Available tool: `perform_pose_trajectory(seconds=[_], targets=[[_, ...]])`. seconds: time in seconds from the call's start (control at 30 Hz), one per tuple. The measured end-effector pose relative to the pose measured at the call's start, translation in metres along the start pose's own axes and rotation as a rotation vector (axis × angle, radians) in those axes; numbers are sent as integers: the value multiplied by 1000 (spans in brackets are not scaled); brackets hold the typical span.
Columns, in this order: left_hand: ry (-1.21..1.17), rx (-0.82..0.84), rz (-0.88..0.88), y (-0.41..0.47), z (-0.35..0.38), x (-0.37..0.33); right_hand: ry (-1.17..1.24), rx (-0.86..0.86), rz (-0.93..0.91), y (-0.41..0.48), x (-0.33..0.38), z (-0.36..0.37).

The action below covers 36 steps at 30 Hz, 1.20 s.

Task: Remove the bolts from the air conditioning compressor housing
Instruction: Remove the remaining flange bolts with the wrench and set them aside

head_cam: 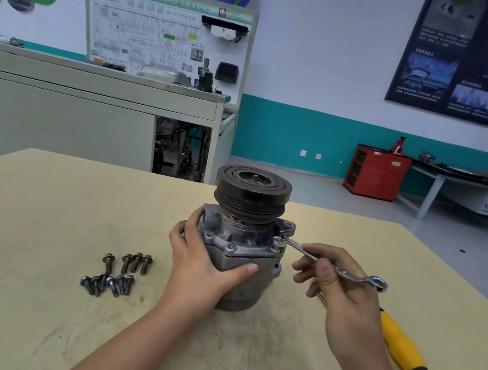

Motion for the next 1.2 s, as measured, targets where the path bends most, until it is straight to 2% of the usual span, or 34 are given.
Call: perform_pose_trajectory(seconds=[0.13,0.3,0.77,0.93,1.2], targets=[[2,5,-2,0,0,0,175,6,89,13,-18,-7],[7,11,4,0,1,0,404,-11,286,35,-53,-8],[26,9,14,0,0,0,483,-38,516,77,-86,17],[24,9,20,0,1,0,437,-86,381,73,-55,4],[25,3,11,0,0,0,-205,-58,-58,27,23,2]])
Point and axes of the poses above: each hand's wrist, its own y-axis towards the middle knuckle, its own z-axis out of the palm, x = y × z, the point moved 10 cm from there along y, towards the middle knuckle, and after that the axes turned 4 degrees about x, right-handed, at the moved point
